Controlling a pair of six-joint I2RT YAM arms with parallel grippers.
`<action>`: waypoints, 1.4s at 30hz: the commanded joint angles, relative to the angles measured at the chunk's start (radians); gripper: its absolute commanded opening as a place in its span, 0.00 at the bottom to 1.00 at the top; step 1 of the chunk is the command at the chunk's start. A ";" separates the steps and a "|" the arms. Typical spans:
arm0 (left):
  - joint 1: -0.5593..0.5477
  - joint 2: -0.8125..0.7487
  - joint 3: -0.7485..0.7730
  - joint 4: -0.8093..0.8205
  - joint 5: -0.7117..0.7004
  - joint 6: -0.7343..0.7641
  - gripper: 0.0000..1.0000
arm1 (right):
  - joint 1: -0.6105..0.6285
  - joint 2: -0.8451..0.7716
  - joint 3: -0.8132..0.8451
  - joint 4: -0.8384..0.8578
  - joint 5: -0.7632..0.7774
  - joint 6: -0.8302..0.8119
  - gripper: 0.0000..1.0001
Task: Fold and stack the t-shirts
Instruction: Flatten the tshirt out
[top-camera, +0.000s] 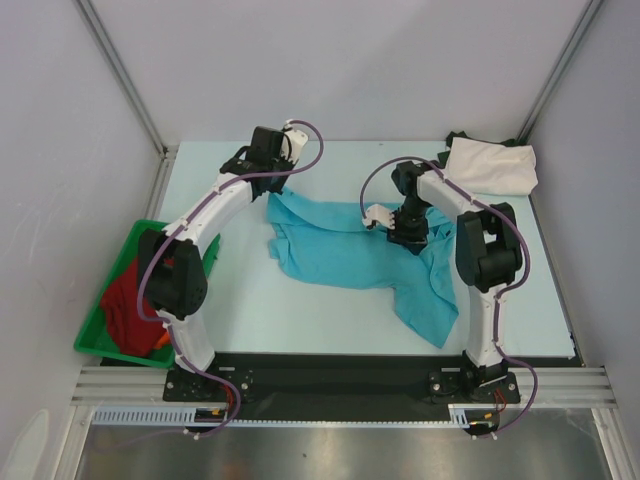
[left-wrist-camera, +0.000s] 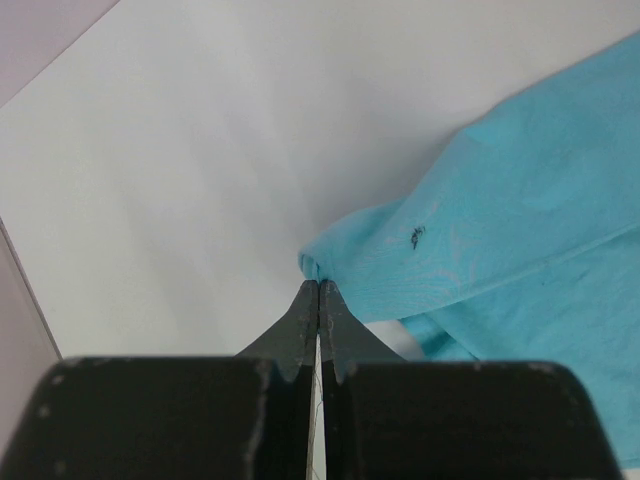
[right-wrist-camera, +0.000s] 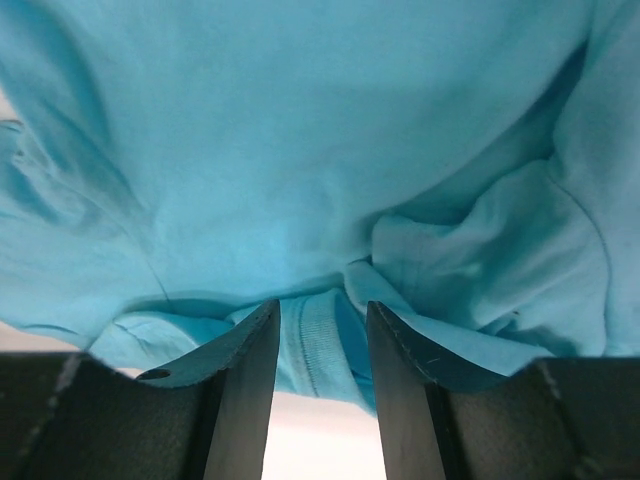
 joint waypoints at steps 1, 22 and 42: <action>-0.010 -0.002 0.029 0.023 -0.021 0.009 0.00 | 0.001 0.010 0.004 0.029 0.027 -0.021 0.45; -0.011 0.017 0.036 0.029 -0.027 0.006 0.00 | 0.003 0.051 0.004 0.078 0.079 -0.010 0.16; -0.011 -0.101 0.044 0.005 0.033 0.025 0.01 | -0.046 -0.140 0.174 0.191 0.019 0.163 0.00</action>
